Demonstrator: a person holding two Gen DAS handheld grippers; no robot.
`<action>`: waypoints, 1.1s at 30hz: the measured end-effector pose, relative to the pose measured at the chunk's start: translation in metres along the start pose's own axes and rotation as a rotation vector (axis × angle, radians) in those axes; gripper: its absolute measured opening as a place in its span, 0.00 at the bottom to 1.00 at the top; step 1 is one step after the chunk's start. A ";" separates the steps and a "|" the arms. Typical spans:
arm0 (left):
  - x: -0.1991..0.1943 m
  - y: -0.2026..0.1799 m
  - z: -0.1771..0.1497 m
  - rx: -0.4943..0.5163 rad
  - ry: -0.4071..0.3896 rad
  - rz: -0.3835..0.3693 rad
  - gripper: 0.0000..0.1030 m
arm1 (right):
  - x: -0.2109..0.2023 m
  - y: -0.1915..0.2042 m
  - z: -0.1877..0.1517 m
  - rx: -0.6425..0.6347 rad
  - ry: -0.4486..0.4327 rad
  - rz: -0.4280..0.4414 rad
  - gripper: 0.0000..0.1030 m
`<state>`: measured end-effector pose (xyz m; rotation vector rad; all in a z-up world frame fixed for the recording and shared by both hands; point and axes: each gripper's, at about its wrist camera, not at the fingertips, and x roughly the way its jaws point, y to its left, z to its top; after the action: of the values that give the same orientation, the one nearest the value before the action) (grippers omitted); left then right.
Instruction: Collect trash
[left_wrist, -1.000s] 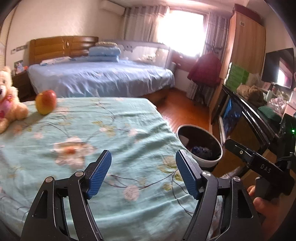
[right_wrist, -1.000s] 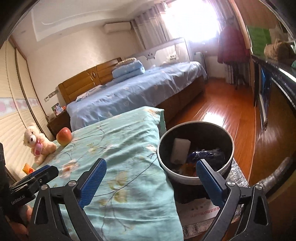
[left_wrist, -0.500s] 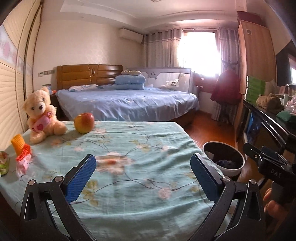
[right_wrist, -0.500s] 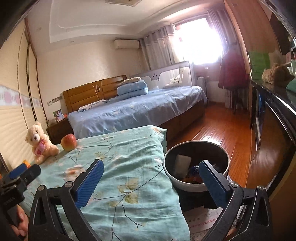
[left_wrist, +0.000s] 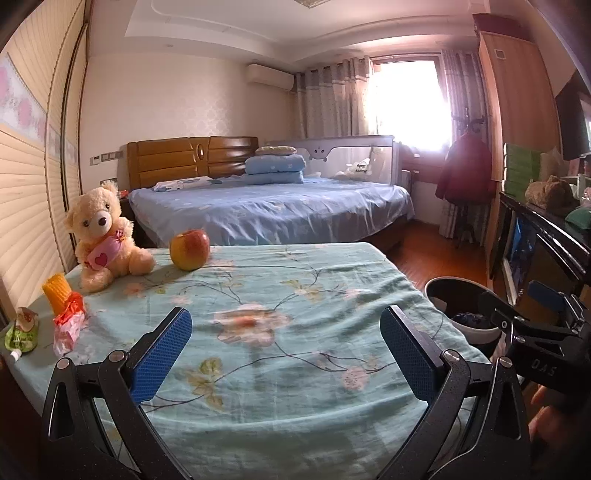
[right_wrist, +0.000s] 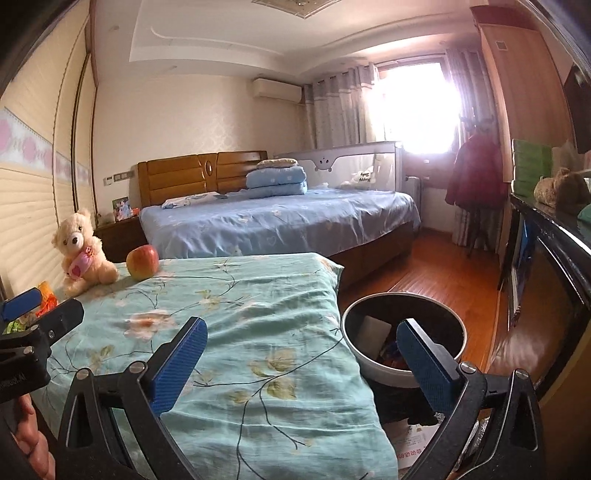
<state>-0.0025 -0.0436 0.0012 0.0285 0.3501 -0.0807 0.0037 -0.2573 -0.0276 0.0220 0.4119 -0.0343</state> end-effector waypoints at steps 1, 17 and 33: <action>0.000 0.001 0.000 -0.002 0.001 0.001 1.00 | 0.001 0.000 0.000 0.000 0.006 0.002 1.00; 0.003 0.000 0.001 -0.005 0.006 0.003 1.00 | 0.002 -0.003 0.002 0.024 0.033 0.011 1.00; 0.005 0.001 -0.001 -0.011 0.019 0.007 1.00 | 0.004 -0.002 0.002 0.039 0.041 0.033 1.00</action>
<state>0.0017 -0.0427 -0.0012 0.0195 0.3696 -0.0715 0.0082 -0.2591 -0.0277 0.0679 0.4519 -0.0090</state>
